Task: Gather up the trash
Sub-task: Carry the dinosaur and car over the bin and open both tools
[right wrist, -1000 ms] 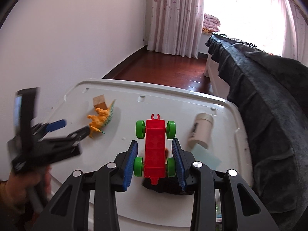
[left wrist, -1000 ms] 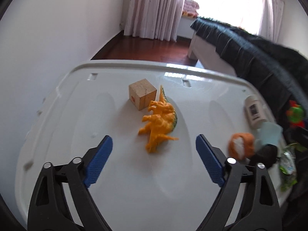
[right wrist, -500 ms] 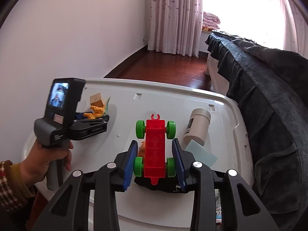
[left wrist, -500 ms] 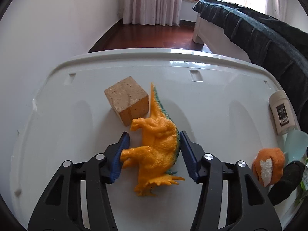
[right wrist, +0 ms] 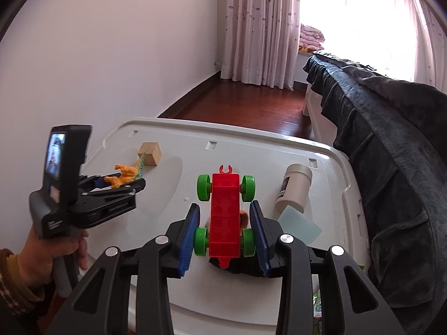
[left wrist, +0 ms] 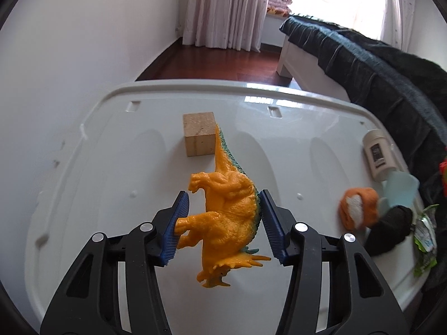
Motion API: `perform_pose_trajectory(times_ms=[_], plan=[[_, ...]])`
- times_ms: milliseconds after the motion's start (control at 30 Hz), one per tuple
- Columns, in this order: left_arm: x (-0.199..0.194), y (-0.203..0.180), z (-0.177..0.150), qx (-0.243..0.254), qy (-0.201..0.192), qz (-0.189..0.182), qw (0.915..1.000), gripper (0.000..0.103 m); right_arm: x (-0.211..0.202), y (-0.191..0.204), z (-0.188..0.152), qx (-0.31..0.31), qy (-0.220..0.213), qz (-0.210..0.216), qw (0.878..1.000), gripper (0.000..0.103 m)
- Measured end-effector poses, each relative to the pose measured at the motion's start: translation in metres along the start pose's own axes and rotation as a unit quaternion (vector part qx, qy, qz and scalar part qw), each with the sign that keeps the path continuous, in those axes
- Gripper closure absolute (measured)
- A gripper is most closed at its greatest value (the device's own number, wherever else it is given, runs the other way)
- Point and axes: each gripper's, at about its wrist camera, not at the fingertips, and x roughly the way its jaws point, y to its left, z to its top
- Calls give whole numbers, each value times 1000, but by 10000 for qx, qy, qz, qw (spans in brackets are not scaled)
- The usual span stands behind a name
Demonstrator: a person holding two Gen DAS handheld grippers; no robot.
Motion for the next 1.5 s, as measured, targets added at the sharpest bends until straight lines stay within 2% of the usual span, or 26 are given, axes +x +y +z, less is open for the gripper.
perform_pose_trajectory(times_ms=[300, 400, 500, 700, 833, 1000, 1167, 1200, 1233, 1267, 1300, 1333, 1400, 1500], plan=[[-81, -3, -21, 142, -343, -72, 9993, 52, -41, 26, -18, 165, -116, 198, 9996, 66], [-110, -5, -41, 243, -418, -53, 9988, 52, -56, 37, -36, 257, -68, 283, 9992, 66], [-135, -2, -77, 257, -378, -95, 9989, 52, -69, 52, -66, 361, 75, 365, 9987, 66], [-151, 3, -150, 261, 60, -197, 9994, 52, -75, 80, -142, 430, 659, 361, 9962, 66], [-158, 8, -186, 287, 226, -152, 9992, 52, -70, 98, -186, 345, 1146, 399, 9920, 66], [-163, 13, -208, 265, 336, -130, 9990, 52, -64, 111, -227, 388, 1593, 433, 9855, 66], [-166, 7, -220, 410, 431, -143, 9981, 52, -63, 120, -239, 161, 1743, 301, 9841, 66], [-165, 5, -222, 408, 462, -161, 9980, 49, -63, 122, -240, 97, 1761, 231, 9841, 61], [-166, 5, -222, 397, 471, -172, 9980, 38, -63, 122, -240, 58, 1797, 168, 9836, 43], [-167, 5, -221, 368, 459, -120, 9982, 32, -63, 120, -241, 62, 1807, 137, 9834, 36], [-169, 5, -220, 347, 416, 19, 9985, 20, -63, 117, -240, 111, 1766, 77, 9842, 29], [-171, 6, -218, 340, 356, 122, 9987, 15, -63, 115, -239, 171, 1712, 12, 9851, 28], [-176, 7, -215, 341, 186, 209, 9990, 13, -63, 106, -237, 331, 1656, -29, 9856, 28], [-176, 9, -212, 297, 133, 141, 9994, 12, -62, 97, -236, 535, 1639, -45, 9850, 28]])
